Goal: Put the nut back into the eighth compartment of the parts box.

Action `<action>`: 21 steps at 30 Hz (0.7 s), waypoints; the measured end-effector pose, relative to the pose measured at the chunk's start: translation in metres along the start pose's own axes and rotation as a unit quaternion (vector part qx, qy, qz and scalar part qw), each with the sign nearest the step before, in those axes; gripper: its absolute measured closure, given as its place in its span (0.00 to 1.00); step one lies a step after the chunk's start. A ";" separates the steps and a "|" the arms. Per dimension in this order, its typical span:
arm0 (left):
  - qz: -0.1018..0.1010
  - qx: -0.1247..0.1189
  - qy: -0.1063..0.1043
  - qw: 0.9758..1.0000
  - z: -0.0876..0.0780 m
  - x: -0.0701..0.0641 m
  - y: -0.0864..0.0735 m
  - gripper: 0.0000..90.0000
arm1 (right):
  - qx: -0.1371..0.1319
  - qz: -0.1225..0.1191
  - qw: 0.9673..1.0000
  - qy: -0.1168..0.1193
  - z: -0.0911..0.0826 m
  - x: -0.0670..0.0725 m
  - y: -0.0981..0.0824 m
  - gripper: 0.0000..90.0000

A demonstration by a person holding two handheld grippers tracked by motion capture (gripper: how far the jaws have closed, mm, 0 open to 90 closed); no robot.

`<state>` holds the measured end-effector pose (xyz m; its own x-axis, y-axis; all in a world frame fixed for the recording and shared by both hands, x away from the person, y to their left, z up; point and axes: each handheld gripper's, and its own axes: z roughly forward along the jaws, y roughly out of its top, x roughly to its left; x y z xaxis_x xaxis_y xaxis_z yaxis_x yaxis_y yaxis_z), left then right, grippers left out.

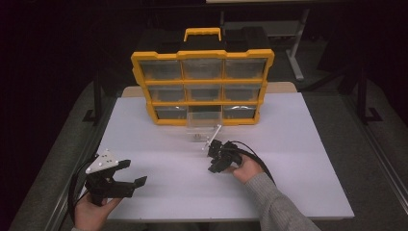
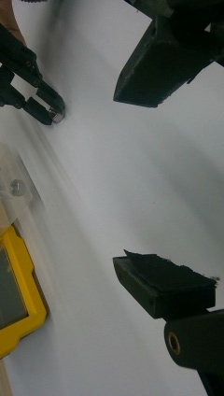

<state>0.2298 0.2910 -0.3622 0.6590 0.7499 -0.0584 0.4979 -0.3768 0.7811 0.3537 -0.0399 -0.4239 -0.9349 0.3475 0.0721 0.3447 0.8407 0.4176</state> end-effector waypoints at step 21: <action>-0.002 0.002 0.000 1.000 0.001 0.000 -0.001 0.19 | -0.015 0.019 0.999 0.040 -0.003 -0.013 -0.003 0.77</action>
<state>0.2300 0.2904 -0.3636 0.6562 0.7521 -0.0615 0.5033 -0.3755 0.7783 0.3645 -0.0482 -0.4230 -0.9255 0.3437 0.1591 0.3781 0.8148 0.4394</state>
